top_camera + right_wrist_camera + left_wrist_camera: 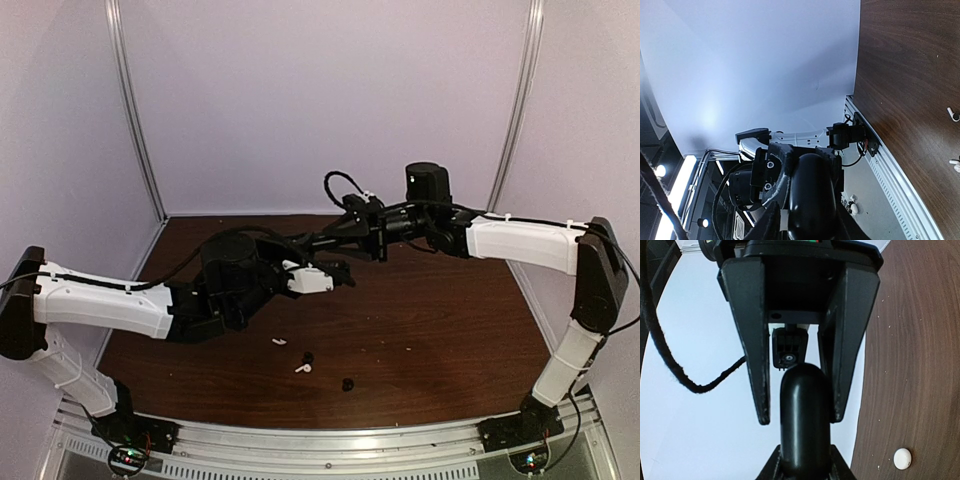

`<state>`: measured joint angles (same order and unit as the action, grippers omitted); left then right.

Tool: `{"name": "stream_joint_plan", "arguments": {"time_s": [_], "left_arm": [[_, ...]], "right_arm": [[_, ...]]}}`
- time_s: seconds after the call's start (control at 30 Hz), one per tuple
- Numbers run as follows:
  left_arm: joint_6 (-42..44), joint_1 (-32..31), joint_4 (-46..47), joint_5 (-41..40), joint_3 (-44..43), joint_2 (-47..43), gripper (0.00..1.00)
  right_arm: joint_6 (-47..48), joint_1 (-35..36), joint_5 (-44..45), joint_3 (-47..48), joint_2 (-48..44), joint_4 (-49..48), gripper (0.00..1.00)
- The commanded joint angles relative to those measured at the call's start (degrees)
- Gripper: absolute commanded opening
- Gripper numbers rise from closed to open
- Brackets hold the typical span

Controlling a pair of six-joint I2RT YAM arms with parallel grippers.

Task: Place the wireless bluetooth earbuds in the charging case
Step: Pass from the left arm to the right

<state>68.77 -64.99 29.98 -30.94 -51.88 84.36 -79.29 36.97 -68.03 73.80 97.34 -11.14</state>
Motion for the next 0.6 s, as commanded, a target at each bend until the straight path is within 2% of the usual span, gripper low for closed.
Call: {"name": "stream_joint_plan", "arguments": {"time_s": [0.0,0.2,0.33,0.47,0.57], "left_arm": [[1.2,-0.3,2.4,0.2,-0.5,-0.2,0.0],[1.6,-0.3,3.0,0.1,0.1,-0.5,0.0],[1.8,-0.3,3.8,0.1,0.4,-1.0,0.05],[1.9,-0.3,4.8,-0.1,0.9,-1.5,0.17],[1.4,-0.3,5.3,-0.8,1.5,-2.1,0.34]], "right_arm": [[-1.4,0.9,-0.2,-0.5,0.4,-4.2,0.34],[-2.3,1.3,-0.1,-1.0,0.5,-5.1,0.26],[-3.3,1.3,0.1,-1.8,0.1,-6.1,0.22],[-5.0,1.3,0.5,-2.9,-0.1,-8.7,0.18],[-5.8,1.0,1.0,-3.4,-0.5,-10.6,0.17]]}}
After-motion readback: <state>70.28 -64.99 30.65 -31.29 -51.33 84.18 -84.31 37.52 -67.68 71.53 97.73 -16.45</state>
